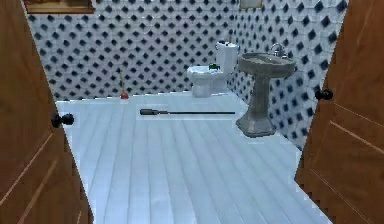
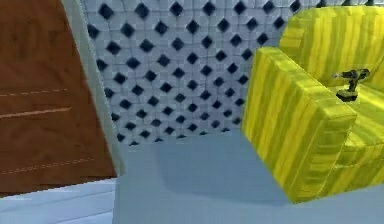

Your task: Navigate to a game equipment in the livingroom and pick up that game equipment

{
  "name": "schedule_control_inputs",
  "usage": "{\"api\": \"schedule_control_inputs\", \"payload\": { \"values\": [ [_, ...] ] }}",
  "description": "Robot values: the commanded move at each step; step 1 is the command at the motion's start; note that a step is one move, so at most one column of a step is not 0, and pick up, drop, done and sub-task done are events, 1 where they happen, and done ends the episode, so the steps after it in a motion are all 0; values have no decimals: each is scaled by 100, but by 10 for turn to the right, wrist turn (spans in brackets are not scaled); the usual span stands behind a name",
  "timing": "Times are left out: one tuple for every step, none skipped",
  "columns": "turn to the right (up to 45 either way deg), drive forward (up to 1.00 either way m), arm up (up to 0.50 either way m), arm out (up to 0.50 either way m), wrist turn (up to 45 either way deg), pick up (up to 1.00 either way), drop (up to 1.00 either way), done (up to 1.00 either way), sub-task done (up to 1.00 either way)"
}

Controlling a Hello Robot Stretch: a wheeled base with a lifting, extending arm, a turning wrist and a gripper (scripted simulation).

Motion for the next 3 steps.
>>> {"api": "schedule_control_inputs", "payload": {
  "values": [
    [60,0,0,0,0,0,0,0,0],
    [0,100,0,0,0,0,0,0,0],
    [-150,0,0,0,0,0,0,0,0]
  ]
}}
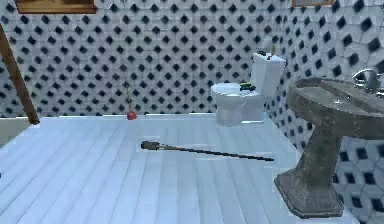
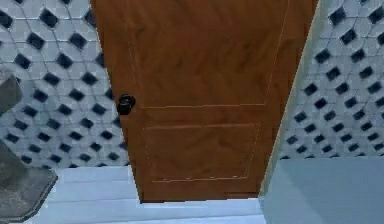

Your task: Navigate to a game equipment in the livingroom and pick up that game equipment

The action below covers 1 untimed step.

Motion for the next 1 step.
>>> {"api": "schedule_control_inputs", "payload": {
  "values": [
    [0,45,0,0,0,0,0,0,0]
  ]
}}
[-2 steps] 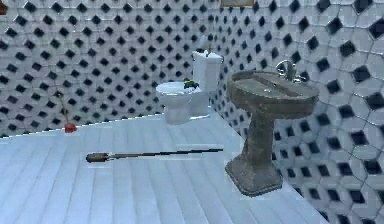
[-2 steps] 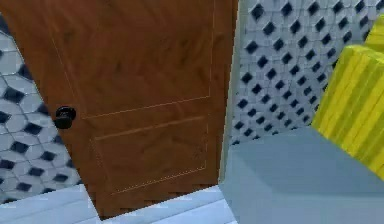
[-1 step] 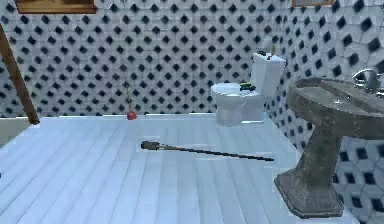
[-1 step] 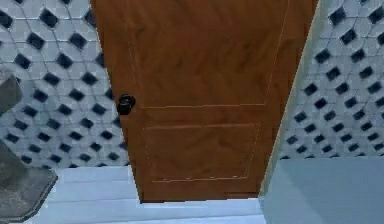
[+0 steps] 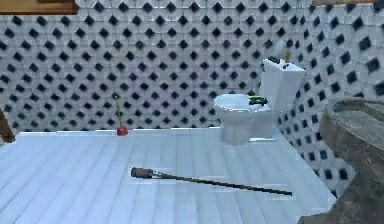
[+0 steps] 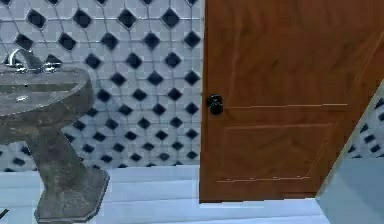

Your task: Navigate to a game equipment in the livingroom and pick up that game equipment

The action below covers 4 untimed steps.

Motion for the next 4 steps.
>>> {"api": "schedule_control_inputs", "payload": {
  "values": [
    [-420,0,0,0,0,0,0,0,0],
    [0,100,0,0,0,0,0,0,0],
    [-30,0,0,0,0,0,0,0,0],
    [0,75,0,0,0,0,0,0,0]
  ]
}}
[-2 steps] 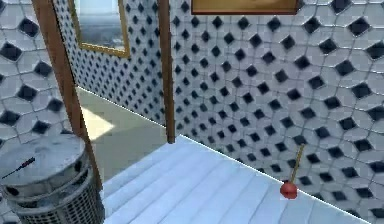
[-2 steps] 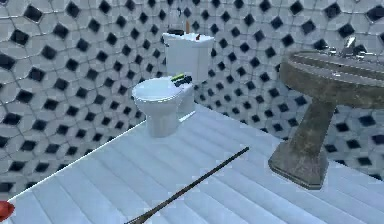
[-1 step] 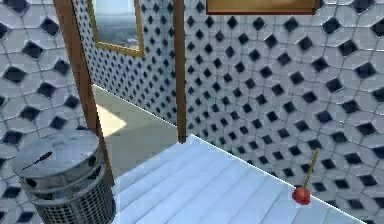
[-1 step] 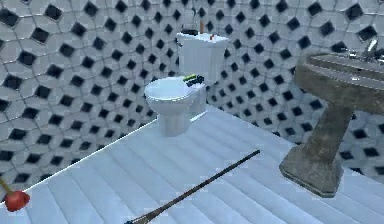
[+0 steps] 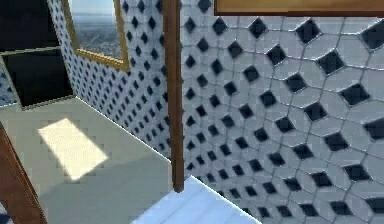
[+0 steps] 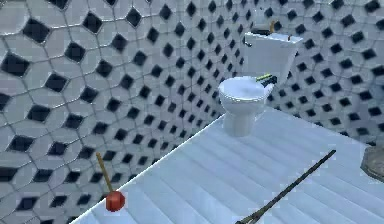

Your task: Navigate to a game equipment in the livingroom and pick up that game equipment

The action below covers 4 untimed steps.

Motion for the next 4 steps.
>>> {"api": "schedule_control_inputs", "payload": {
  "values": [
    [-180,0,0,0,0,0,0,0,0],
    [0,50,0,0,0,0,0,0,0],
    [-120,0,0,0,0,0,0,0,0],
    [0,100,0,0,0,0,0,0,0]
  ]
}}
